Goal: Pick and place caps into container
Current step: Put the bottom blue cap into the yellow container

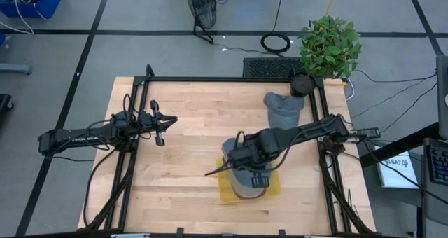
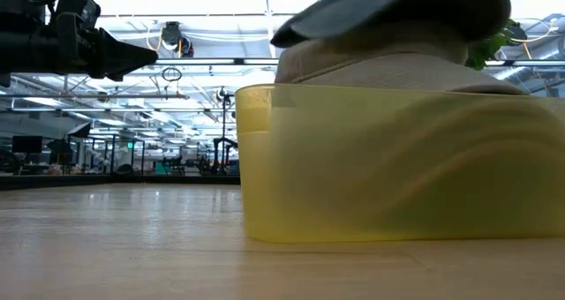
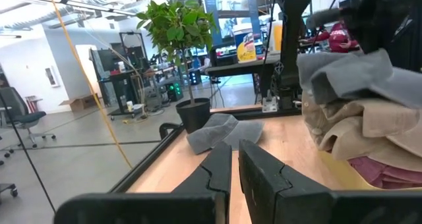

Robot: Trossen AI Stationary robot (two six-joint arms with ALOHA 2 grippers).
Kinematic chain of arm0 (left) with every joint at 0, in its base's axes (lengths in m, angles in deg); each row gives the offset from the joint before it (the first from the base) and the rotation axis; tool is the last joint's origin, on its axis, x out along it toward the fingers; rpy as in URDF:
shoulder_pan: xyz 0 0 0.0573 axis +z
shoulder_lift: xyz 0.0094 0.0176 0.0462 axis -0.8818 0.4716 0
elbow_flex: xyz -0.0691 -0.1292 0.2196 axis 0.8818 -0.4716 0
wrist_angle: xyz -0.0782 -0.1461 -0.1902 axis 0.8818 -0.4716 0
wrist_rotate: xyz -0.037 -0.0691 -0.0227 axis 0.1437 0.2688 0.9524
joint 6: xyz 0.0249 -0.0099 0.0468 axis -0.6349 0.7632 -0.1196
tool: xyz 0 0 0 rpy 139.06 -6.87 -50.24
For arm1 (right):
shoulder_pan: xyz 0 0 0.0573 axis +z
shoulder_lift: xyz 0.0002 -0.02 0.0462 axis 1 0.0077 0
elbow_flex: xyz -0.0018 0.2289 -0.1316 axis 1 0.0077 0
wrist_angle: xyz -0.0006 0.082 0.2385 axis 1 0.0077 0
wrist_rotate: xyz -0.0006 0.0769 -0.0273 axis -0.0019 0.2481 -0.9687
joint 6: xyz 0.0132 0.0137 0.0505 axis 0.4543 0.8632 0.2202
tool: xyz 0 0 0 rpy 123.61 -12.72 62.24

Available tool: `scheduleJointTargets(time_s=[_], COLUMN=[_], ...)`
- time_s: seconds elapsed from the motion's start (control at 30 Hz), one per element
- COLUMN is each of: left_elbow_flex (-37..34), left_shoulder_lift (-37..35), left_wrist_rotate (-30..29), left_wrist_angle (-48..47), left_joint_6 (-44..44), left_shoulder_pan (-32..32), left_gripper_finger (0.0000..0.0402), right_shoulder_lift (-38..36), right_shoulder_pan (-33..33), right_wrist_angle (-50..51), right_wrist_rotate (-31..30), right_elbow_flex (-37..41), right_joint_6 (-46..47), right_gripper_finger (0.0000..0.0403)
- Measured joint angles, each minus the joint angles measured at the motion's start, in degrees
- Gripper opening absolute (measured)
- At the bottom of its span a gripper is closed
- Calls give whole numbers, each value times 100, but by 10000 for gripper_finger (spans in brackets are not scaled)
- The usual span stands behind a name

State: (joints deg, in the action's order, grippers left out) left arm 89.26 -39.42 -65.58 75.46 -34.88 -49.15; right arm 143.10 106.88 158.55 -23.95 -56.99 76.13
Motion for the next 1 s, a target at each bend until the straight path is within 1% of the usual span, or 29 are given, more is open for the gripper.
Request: scheduleJointTargets(time_s=[0.23, 0.3, 0.47, 0.6, 0.8, 1.0], left_elbow_flex=[0, 0, 0, 0, 0, 0], left_shoulder_lift=[-2, 0, -2, -1, -2, 0], left_wrist_rotate=[0, 0, 0, 0, 0, 0], left_wrist_angle=[0, -2, -2, -2, 2, -4], left_joint_6=[11, 17, 17, 17, 15, 13], left_shoulder_pan=[1, 1, 0, 0, 0, 1], left_gripper_finger=[37, 37, 37, 37, 37, 37], right_shoulder_lift=[287, 294, 283, 236, -39, -404], right_shoulder_pan=[-39, -75, -161, -158, -179, -188], right_wrist_angle=[-73, -209, -332, -274, -131, -205], right_wrist_rotate=[169, 283, 278, -26, -96, -366], right_elbow_flex=[160, 322, 573, 574, 460, 374], right_joint_6=[-185, -190, -185, -194, -184, -139], right_gripper_finger=[4, 5, 5, 5, 6, 6])
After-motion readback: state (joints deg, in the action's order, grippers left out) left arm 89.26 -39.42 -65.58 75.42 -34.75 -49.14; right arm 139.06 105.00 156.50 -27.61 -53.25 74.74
